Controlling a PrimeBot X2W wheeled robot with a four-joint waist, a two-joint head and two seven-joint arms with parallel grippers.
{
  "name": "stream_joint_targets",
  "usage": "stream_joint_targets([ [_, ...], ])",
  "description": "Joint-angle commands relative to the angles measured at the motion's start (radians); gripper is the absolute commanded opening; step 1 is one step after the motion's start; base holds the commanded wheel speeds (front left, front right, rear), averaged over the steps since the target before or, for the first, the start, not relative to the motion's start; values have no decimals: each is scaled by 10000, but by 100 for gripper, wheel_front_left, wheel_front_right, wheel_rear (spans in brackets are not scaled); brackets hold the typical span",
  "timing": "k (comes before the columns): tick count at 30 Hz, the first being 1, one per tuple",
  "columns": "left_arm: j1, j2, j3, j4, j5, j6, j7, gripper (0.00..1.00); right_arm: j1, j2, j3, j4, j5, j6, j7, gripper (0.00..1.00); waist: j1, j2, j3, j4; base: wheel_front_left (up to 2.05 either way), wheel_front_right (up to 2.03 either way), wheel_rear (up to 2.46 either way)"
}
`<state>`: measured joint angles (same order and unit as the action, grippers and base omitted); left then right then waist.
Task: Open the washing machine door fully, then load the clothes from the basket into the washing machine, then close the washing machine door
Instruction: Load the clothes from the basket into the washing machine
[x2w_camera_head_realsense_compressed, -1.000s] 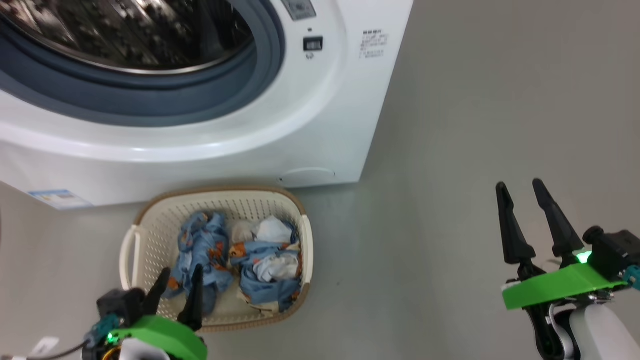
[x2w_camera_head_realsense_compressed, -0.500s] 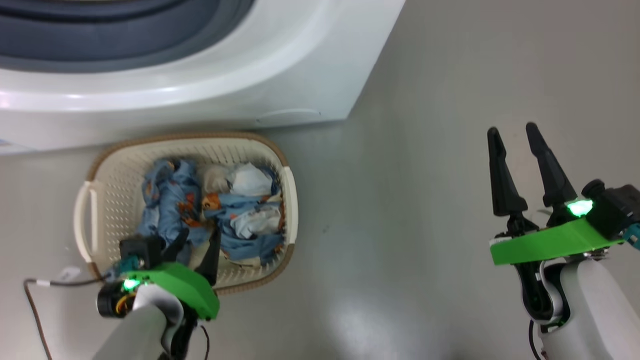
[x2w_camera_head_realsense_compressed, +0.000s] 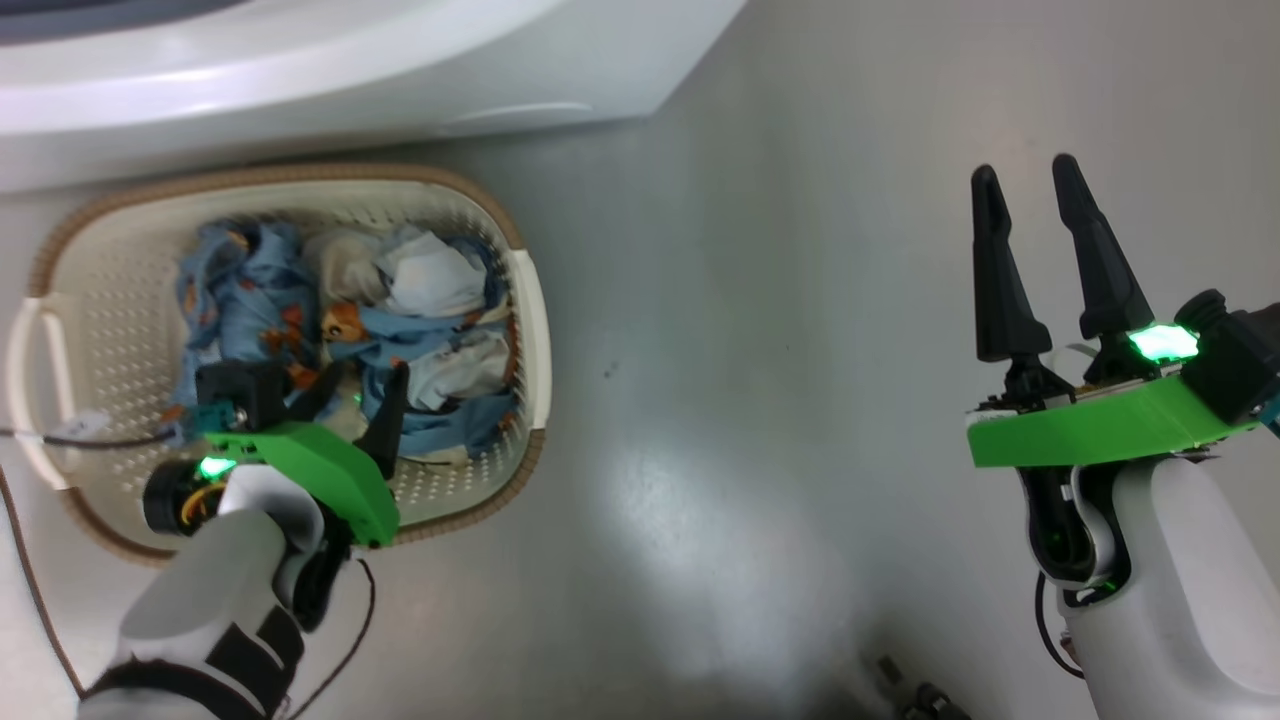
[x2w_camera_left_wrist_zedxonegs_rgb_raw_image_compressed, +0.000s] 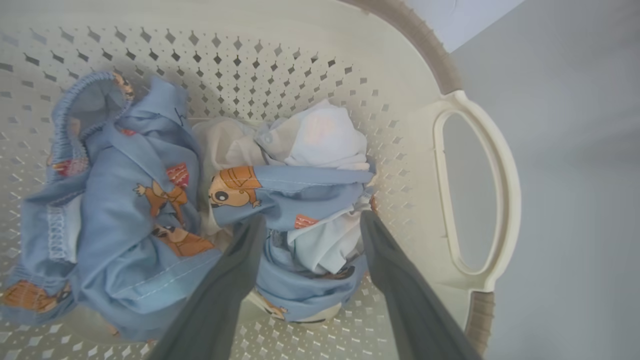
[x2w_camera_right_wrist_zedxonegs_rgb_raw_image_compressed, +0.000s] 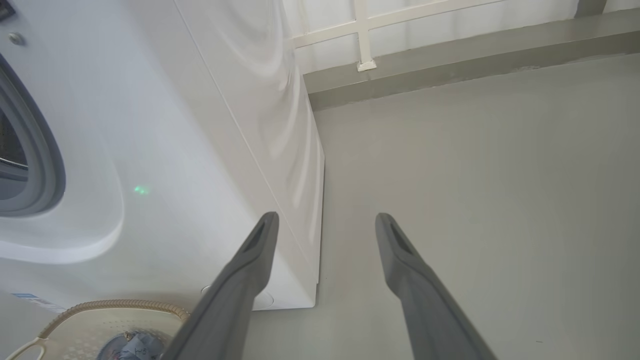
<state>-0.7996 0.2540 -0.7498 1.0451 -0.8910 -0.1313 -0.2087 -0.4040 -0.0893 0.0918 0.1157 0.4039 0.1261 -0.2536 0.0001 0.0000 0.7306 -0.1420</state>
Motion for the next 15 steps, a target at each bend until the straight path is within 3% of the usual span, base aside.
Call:
stream_joint_targets([
  [1, -105, 428, -34, 25, -171, 6, 89, 100, 24, 96, 256, -277, -100, 46, -82, 100, -1, 0, 583, -363, 0, 0, 0],
  [15, -866, 1281, -1727, 234, -1171, 6, 606, 100, -119, 343, 477, -452, -24, 46, -82, 100, -1, 0, 1173, -1089, 0, 0, 0],
])
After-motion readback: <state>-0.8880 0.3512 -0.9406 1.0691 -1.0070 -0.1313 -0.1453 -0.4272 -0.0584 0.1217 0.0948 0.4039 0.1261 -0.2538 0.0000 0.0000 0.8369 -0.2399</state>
